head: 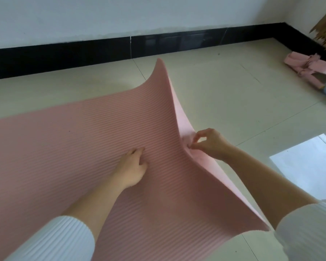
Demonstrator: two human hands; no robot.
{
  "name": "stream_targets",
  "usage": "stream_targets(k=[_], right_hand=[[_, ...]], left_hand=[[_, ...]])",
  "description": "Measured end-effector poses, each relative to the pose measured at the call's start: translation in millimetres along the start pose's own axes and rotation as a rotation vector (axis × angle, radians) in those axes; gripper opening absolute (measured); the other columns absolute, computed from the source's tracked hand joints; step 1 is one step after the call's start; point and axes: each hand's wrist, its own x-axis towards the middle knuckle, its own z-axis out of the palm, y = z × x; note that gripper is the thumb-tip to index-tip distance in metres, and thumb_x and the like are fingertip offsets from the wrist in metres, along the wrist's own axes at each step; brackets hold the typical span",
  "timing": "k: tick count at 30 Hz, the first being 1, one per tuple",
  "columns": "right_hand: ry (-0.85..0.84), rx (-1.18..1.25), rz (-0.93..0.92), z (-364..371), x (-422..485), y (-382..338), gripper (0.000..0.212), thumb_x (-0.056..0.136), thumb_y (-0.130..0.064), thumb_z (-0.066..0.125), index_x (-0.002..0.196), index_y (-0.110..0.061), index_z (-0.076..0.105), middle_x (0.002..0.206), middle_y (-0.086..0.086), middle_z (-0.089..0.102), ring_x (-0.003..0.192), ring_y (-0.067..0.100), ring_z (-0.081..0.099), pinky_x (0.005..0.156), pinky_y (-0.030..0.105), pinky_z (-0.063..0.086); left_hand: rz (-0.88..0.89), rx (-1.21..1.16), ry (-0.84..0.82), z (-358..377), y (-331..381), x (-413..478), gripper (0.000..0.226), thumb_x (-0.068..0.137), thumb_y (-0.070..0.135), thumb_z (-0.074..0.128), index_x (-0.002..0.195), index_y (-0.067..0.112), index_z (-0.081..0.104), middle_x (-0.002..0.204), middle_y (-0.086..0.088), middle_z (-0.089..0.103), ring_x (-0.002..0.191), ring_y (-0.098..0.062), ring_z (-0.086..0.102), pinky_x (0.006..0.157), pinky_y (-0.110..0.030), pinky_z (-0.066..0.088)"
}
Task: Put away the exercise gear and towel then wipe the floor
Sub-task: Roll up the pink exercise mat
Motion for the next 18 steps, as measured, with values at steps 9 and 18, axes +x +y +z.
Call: stream_targets(k=[9,18], right_hand=[[0.018,-0.127,-0.008,40.9,-5.2,4.4,0.098,0.065,-0.067,0.074,0.138,-0.015,0.034,0.131,0.005,0.051,0.116,0.028,0.053,0.091,0.041,0.048],[-0.181,-0.14,-0.054,26.9,-5.0,19.0,0.12,0.065,-0.039,0.081,0.154,-0.022,0.003,0.135,-0.002,0.039,0.119,0.022,0.047,0.093,0.037,0.047]], left_hand=[[0.085,-0.338,0.143,-8.5,45.3,0.7,0.048,0.097,0.028,0.044,0.144,0.021,0.036,0.147,0.002,0.038,0.135,-0.016,0.036,0.111,-0.028,0.027],[-0.085,-0.539,0.096,5.1,80.9,35.1,0.025,0.093,0.033,0.046,0.079,0.019,0.06,0.134,-0.006,0.034,0.123,-0.019,0.038,0.104,-0.03,0.03]])
